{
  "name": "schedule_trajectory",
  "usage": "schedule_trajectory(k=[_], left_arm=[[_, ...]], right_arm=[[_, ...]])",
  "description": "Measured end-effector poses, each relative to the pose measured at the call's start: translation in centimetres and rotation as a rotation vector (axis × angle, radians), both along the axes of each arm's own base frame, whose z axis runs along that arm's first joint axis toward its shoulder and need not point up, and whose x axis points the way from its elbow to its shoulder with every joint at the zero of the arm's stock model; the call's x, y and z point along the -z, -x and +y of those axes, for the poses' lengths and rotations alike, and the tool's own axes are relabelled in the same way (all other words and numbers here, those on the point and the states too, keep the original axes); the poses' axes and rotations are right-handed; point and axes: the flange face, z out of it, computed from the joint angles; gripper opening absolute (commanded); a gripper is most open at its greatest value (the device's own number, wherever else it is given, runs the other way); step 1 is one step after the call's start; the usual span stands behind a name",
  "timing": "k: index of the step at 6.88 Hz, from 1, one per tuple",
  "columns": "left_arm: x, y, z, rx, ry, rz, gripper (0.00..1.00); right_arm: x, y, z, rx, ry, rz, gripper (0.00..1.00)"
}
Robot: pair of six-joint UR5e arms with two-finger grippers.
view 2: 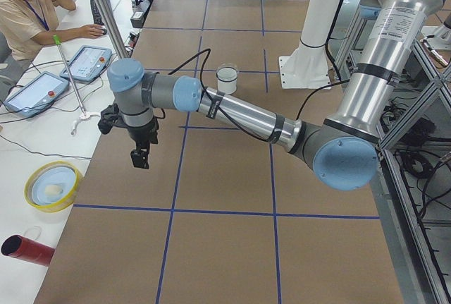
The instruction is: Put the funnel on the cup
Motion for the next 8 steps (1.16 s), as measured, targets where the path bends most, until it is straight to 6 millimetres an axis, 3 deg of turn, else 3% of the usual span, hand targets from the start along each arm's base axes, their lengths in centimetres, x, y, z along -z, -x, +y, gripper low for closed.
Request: schedule_trajectory(k=[1, 2, 5, 8], left_arm=[[-2.4, 1.0, 1.2, -0.021, 0.005, 0.000, 1.00], [-3.6, 1.2, 2.7, -0.032, 0.001, -0.004, 1.00], [-5.2, 0.8, 6.4, -0.035, -0.036, 0.037, 1.00], [-6.1, 1.1, 7.1, -0.025, -0.046, 0.038, 1.00]], right_arm=[[0.0, 0.0, 0.0, 0.000, 0.000, 0.000, 1.00], [0.0, 0.0, 0.0, 0.000, 0.000, 0.000, 1.00], [0.0, 0.0, 0.0, 0.000, 0.000, 0.000, 1.00], [0.0, 0.0, 0.0, 0.000, 0.000, 0.000, 1.00]])
